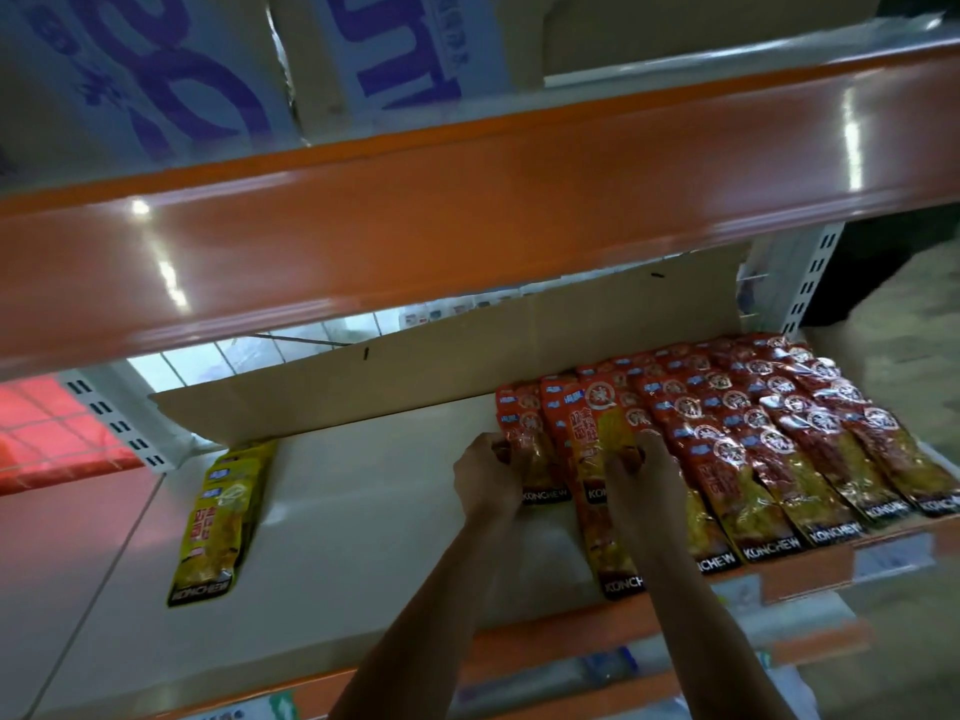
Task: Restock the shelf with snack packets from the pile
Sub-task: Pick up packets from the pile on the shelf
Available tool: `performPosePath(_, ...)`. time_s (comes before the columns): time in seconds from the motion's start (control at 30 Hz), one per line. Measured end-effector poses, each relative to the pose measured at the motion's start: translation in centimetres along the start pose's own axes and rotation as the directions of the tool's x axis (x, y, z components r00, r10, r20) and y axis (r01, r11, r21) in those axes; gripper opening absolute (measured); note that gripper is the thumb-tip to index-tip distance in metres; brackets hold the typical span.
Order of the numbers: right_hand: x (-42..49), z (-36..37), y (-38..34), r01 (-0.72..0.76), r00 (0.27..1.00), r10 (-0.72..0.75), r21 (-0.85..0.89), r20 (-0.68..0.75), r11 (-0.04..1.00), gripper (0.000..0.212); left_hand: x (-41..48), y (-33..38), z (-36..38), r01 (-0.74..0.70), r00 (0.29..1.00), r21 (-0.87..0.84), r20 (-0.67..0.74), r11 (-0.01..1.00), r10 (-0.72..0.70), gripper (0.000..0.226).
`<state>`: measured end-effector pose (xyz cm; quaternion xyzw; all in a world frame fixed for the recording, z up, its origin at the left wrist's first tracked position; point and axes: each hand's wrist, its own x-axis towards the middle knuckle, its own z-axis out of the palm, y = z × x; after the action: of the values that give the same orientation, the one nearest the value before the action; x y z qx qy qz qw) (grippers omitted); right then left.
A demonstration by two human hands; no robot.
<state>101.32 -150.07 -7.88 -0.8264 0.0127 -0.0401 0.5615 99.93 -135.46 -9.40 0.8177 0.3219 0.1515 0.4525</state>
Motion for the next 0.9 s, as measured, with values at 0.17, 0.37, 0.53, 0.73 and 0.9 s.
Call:
performPosePath(0.17, 0.4, 0.0, 0.0, 0.03, 0.999, -0.029, -0.012, 0.018, 0.999, 0.013, 0.1, 0.2, 0.6, 0.002, 0.999, 0.064, -0.036, 0.998, 0.001, 0.032)
performPosePath(0.37, 0.3, 0.5, 0.1, 0.025, 0.998, -0.024, -0.018, 0.065, 1.0, 0.018, 0.1, 0.1, 0.4, -0.053, 0.996, 0.187, -0.061, 0.981, 0.065, 0.046)
performPosePath(0.53, -0.2, 1.4, -0.2, 0.04, 0.993, -0.04, 0.006, 0.115, 0.999, 0.03, -0.9, 0.5, 0.2, -0.165, 0.986, -0.122, -0.02, 0.979, 0.164, 0.043)
performPosePath(0.73, -1.0, 2.5, -0.9, 0.195, 0.971, -0.178, -0.094, 0.159, 0.976, 0.03, -1.3, 0.0, -0.1, -0.087, 0.991, -0.312, 0.067, 0.946, 0.113, 0.05)
performPosePath(0.9, -1.0, 2.3, -0.3, 0.301, 0.953, -0.275, -0.281, 0.129, 0.911, 0.035, -1.1, -1.3, -1.2, -0.081, 0.997, -0.187, -0.002, 0.979, 0.082, 0.049)
